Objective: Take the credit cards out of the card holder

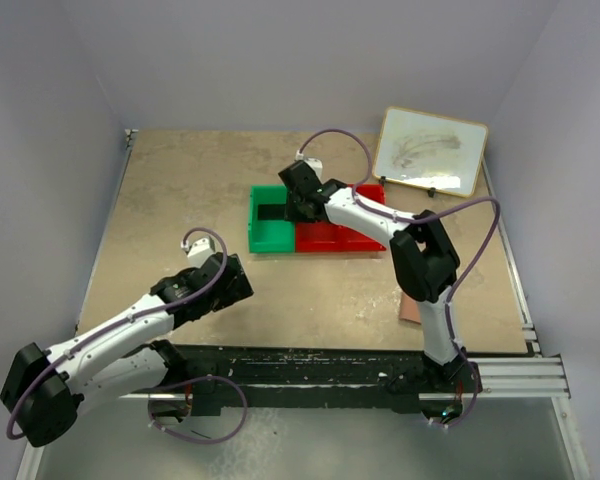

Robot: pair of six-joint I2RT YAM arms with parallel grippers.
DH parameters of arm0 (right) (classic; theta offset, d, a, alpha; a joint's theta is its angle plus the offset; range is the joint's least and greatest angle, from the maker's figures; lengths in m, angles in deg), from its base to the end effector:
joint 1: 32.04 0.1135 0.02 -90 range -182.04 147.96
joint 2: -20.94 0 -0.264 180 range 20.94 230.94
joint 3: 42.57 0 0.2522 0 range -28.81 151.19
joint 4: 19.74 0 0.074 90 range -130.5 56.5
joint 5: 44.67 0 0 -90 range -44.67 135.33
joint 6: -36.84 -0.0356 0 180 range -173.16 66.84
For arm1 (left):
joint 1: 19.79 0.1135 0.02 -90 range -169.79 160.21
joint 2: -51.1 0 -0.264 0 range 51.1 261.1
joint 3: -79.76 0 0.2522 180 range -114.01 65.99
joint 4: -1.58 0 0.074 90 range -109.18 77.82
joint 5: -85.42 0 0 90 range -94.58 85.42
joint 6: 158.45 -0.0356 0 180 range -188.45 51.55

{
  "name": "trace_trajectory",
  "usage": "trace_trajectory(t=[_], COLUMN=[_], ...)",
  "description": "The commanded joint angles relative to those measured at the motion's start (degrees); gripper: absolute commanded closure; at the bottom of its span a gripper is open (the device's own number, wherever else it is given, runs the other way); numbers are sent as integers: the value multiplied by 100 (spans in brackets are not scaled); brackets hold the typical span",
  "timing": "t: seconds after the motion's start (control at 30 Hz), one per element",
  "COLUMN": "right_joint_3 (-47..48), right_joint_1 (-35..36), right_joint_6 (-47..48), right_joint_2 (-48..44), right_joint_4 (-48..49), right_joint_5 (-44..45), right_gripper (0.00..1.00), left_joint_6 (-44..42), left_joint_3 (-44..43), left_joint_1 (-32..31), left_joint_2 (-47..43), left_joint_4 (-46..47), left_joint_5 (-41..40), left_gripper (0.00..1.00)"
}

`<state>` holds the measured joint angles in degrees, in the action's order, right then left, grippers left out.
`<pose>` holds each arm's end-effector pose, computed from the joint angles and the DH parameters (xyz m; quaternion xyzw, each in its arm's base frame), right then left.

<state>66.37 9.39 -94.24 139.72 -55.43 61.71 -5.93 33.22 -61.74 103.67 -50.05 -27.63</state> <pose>0.3601 0.3044 0.2246 0.0511 0.9164 0.1478 0.3685 0.1339 -0.1016 0.2064 -0.2228 0.9160 -0.0982 0.3188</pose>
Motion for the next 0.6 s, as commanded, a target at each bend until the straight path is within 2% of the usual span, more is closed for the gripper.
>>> trace_trajectory(t=[0.0,0.1,0.17,0.27,0.4,0.57], right_joint_3=[291,339,266,-55,-813,-2433], right_joint_1=[28,6,-41,-169,-513,-1543], right_joint_6=[54,294,455,587,508,-35], right_joint_2=[-327,-629,-890,-1369,-2163,-3557], right_joint_4=[-282,-380,-367,-386,-518,-885], right_joint_5=[-238,-14,42,159,386,1052], right_gripper=[61,53,44,40,38,39], left_joint_6=[74,-106,-176,-190,-233,-276], left_joint_3=[48,-141,-220,-313,-326,-341], left_joint_1=[21,24,23,21,39,171], left_joint_2=[310,592,795,1052,1222,1439], left_joint_4=[597,719,768,668,689,591], left_joint_5=[23,-40,-93,-396,-672,-895], left_gripper=[3,3,3,3,3,3])
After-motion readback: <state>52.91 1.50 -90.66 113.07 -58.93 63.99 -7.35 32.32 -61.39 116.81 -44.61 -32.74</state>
